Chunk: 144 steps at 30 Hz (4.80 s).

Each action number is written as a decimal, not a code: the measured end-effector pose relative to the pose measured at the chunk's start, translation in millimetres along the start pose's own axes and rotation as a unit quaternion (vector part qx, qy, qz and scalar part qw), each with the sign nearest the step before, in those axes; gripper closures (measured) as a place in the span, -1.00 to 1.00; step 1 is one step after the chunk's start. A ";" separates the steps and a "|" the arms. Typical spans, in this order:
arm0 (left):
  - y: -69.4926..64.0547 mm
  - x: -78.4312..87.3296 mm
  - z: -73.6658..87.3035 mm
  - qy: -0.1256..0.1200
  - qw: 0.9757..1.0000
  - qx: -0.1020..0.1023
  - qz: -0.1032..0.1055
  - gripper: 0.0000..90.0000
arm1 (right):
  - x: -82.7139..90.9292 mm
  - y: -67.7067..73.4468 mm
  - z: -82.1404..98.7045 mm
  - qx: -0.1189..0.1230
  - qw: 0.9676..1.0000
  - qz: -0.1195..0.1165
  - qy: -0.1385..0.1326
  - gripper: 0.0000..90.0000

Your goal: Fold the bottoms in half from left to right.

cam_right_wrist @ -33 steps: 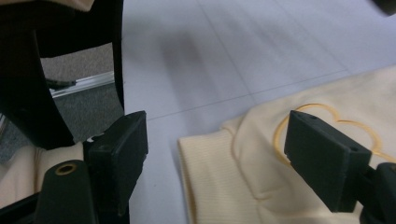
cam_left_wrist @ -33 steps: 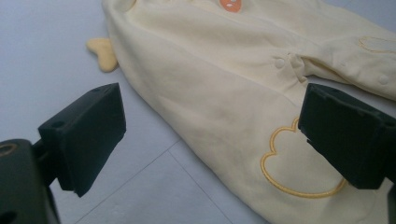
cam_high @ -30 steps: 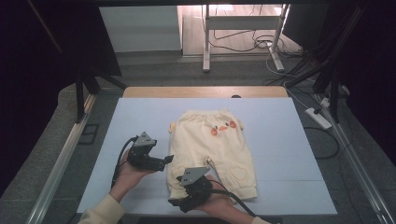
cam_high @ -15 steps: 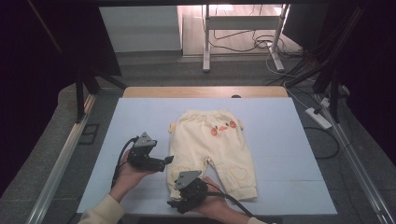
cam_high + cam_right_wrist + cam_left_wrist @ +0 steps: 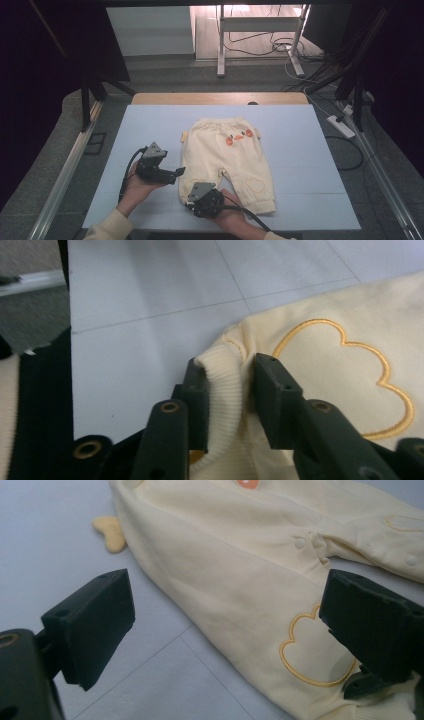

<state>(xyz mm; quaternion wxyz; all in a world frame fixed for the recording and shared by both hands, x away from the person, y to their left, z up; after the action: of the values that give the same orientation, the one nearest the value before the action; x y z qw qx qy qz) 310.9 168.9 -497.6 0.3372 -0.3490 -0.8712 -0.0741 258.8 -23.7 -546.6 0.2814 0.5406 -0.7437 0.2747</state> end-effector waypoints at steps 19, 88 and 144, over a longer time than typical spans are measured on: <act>4.9 -10.0 -0.7 0.008 1.000 0.006 -0.013 -0.83 | 19.2 -12.4 1.0 -0.064 0.996 -0.046 -0.046 0.73; 65.2 -76.5 -47.6 0.017 0.998 0.028 -0.051 -0.49 | 21.0 -7.9 5.3 -0.060 0.996 -0.050 -0.047 0.72; 61.8 -121.1 -42.4 0.082 0.996 0.023 -0.003 -0.15 | 19.9 -6.4 7.2 -0.061 0.996 -0.053 -0.046 0.69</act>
<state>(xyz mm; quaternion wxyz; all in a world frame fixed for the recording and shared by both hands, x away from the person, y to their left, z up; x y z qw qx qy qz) 438.4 131.9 -549.2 0.4150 -0.3316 -0.8432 -0.0827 258.9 -43.5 -536.7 0.2935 0.5735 -0.7414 0.1878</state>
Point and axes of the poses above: each handheld gripper's, and its own axes: x roughly backward along the jaws, z roughly out of its underside, y roughly to its left, the point moved 2 cm from there along -x, roughly forward along the jaws, and after that the axes turned 1 degree about z, right-handed, at the moved point
